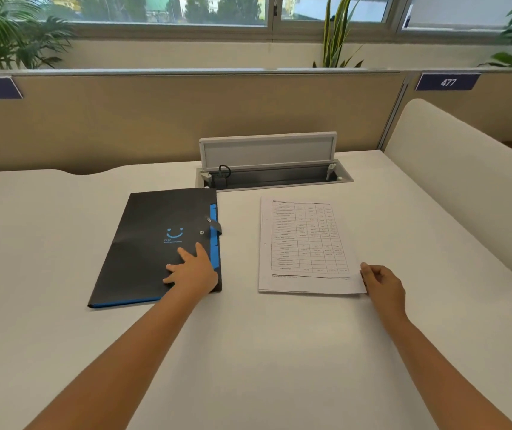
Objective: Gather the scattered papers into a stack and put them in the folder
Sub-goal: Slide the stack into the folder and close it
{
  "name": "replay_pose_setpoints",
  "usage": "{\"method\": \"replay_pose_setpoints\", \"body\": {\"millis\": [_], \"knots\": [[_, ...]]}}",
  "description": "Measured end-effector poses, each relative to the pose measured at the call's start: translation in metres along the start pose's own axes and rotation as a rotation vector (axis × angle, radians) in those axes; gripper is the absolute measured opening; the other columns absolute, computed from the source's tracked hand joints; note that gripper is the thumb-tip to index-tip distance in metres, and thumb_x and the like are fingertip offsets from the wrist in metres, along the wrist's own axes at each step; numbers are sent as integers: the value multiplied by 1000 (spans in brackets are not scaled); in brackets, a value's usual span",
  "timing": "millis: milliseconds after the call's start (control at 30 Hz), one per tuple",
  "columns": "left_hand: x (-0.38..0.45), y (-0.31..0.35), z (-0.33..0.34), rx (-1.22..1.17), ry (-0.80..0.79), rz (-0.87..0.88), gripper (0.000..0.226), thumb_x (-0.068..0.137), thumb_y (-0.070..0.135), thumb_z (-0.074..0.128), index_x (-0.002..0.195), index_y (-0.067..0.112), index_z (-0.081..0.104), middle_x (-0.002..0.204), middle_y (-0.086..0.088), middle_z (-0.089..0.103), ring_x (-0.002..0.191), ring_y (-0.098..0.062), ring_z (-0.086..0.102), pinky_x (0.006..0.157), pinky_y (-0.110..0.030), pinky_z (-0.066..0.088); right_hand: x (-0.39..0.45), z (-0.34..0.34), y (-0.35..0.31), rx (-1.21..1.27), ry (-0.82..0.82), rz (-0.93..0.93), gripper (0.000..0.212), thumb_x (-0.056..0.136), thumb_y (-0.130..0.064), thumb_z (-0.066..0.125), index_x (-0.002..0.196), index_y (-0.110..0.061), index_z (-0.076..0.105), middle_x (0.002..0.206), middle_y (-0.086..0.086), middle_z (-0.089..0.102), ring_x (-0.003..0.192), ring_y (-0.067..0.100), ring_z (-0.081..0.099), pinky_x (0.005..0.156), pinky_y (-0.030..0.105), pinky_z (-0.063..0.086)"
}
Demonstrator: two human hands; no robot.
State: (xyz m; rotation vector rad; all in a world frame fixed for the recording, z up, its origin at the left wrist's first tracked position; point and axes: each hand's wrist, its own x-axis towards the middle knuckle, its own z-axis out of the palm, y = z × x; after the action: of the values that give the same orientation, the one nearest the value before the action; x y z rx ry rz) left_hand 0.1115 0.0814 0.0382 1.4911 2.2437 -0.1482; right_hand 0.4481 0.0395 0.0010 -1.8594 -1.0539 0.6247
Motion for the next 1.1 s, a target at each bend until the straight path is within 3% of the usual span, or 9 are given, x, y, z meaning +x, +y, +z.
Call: {"method": "replay_pose_setpoints", "body": {"millis": [133, 200, 333, 500, 600, 700, 800, 900, 1100], "knots": [[-2, -5, 0, 84, -2, 34, 69, 93, 18, 40, 144, 5, -5, 151, -25, 16, 135, -46, 23, 108, -56, 28, 9, -1, -9, 43, -107, 199, 42, 85, -46, 57, 105, -10, 61, 100, 4, 63, 91, 26, 63, 82, 40, 53], [-6, -4, -2, 215, 92, 100, 68, 92, 10, 42, 142, -5, -2, 140, -24, 40, 126, -37, 44, 103, -45, 40, 9, 2, -17, 180, -236, 301, 40, 82, -46, 63, 94, -8, 63, 96, 2, 64, 87, 23, 65, 74, 36, 58], [-12, -3, -10, 347, 235, 307, 52, 93, 3, 35, 139, -9, 15, 128, -21, 53, 112, -29, 57, 91, -32, 46, 7, 9, -28, 327, -437, 420, 27, 80, -29, 70, 94, -6, 63, 94, 5, 65, 79, 21, 66, 51, 26, 57], [-26, -8, -26, -63, 229, 376, 20, 89, 3, 34, 102, 7, 49, 86, -13, 57, 70, -24, 54, 63, -32, 42, 4, 13, -28, 308, -534, 499, 18, 81, -24, 70, 94, -12, 63, 81, 2, 65, 44, 7, 58, 40, 17, 48], [-34, -11, -30, -203, 219, 352, 20, 83, 1, 35, 93, 8, 52, 67, -4, 49, 54, -15, 40, 47, -25, 29, 3, 12, -28, 311, -550, 486, 19, 83, -17, 65, 101, -15, 60, 93, 3, 65, 66, 16, 64, 45, 23, 54], [-47, -11, -23, -109, 279, 363, 20, 82, 0, 34, 91, 8, 50, 72, -7, 52, 58, -18, 44, 51, -26, 33, 0, 13, -32, 299, -572, 449, 18, 83, -10, 61, 98, -19, 58, 101, 2, 65, 90, 24, 64, 57, 34, 58], [-59, -9, -7, 113, 271, 367, 15, 86, 0, 35, 91, 12, 43, 67, -5, 49, 57, -18, 45, 57, -29, 35, -3, 12, -34, 257, -547, 439, 23, 80, -7, 59, 102, -16, 58, 98, 4, 66, 89, 25, 64, 64, 35, 56], [-69, -6, 11, 271, 199, 355, 14, 88, 4, 42, 101, 8, 45, 90, -7, 62, 79, -21, 61, 62, -28, 40, -4, 7, -31, 210, -515, 425, 29, 79, -8, 57, 107, -15, 58, 101, 4, 65, 92, 25, 62, 70, 35, 54], [-74, -4, 28, 93, 133, 340, 28, 91, 32, 47, 110, 12, 44, 83, -2, 55, 77, -19, 56, 64, -26, 41, -9, -9, -25, 224, -524, 393, 24, 80, -8, 57, 101, -19, 57, 109, 9, 64, 98, 30, 61, 86, 44, 52]]}}
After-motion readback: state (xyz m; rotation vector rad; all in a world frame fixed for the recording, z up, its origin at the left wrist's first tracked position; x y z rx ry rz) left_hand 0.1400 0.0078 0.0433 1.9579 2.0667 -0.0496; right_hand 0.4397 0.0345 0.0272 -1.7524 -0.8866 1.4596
